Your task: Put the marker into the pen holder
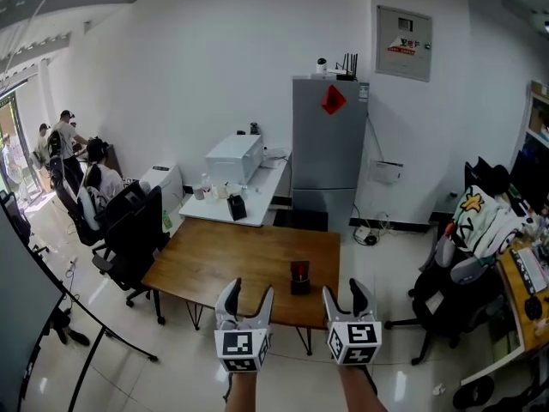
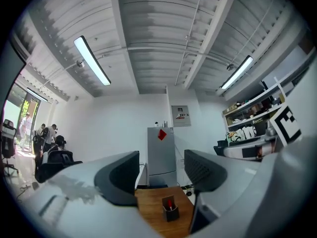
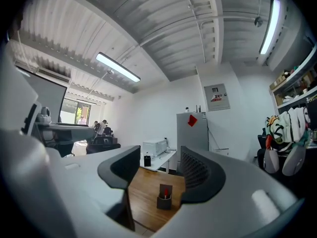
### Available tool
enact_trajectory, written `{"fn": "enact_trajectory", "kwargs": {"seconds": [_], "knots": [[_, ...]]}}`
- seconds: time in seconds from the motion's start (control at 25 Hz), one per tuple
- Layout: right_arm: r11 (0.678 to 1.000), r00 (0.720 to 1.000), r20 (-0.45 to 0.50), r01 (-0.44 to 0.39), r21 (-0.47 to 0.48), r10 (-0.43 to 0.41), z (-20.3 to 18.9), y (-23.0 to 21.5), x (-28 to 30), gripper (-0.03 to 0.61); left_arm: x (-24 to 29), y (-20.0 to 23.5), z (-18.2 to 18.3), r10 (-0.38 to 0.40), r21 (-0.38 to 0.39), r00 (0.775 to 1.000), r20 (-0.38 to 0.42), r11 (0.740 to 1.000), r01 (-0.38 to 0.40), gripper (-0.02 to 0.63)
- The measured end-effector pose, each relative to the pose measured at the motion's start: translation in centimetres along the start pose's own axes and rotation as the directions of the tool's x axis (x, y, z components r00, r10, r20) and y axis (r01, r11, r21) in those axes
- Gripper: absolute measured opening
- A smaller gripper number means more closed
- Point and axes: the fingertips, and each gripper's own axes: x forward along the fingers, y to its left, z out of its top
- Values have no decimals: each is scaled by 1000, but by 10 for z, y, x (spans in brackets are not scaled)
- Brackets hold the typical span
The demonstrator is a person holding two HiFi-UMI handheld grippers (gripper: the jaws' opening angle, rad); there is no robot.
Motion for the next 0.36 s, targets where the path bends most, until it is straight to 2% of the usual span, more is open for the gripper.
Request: {"fn": "enact_trajectory", "kwargs": {"seconds": [0.12,0.24,0.36], "knots": [[999,1000,-7,8,-34,-8,0,-6,-3,249,3,-9,-5,-14,-16,1000,-23,1000,14,288],[986,999,-8,46,-162,-48,4,-7,-7,249,2,-17,-2,-38,-36,999,-12,999,38,288],[969,998,19,61,-240,-58,13,-3,-9,249,3,-22,2,-49,-30,999,-2,998,49,288]]}}
